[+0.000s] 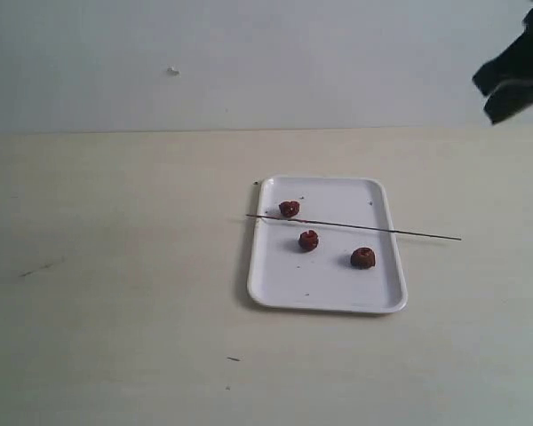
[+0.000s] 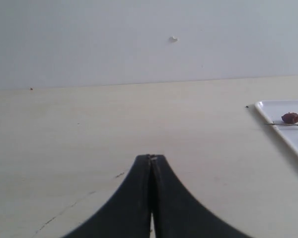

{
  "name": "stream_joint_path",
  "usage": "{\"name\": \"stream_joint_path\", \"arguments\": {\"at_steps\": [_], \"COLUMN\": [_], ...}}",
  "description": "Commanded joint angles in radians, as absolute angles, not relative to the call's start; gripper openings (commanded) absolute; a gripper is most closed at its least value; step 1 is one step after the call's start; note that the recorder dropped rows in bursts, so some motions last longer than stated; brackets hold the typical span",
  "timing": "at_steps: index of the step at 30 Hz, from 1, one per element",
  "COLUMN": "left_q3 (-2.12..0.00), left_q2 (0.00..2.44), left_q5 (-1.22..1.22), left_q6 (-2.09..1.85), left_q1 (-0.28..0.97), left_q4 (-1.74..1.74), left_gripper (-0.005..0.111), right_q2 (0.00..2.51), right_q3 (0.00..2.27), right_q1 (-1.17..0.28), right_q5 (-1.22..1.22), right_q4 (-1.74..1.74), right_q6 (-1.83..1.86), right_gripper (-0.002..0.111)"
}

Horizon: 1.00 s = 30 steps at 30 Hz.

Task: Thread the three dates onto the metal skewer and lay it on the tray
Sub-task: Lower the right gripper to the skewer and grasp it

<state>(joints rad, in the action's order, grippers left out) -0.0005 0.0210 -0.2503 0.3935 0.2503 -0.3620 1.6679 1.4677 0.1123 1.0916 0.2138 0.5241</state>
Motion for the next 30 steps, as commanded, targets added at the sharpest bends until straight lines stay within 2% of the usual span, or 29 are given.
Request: {"name": "stream_joint_path", "arguments": {"at_steps": [1, 6, 15, 22, 30], "left_q3": [0.0, 0.0, 0.0, 0.0, 0.0], "left_q2": [0.023, 0.023, 0.023, 0.023, 0.023], "left_q5": [-0.237, -0.237, -0.237, -0.237, -0.237], "left_q6": [0.392, 0.392, 0.392, 0.392, 0.392], "left_q1": [0.248, 0.248, 0.248, 0.248, 0.248], "left_q4": [-0.361, -0.361, -0.361, -0.361, -0.361], "left_gripper": [0.0, 0.0, 0.0, 0.0, 0.0], "right_q2": [1.856, 1.966, 2.097, 2.131, 2.175], "right_q3": [1.609, 1.612, 1.612, 1.612, 1.613], "right_q1": [0.068, -0.026, -0.105, -0.105, -0.105], "right_q5": [1.221, 1.204, 1.056, 0.913, 0.911], "right_q4": [0.188, 0.173, 0.016, 0.067, 0.071], "right_q6": [0.725, 0.96, 1.027, 1.016, 1.027], "right_gripper": [0.0, 0.004, 0.035, 0.033, 0.033]}}
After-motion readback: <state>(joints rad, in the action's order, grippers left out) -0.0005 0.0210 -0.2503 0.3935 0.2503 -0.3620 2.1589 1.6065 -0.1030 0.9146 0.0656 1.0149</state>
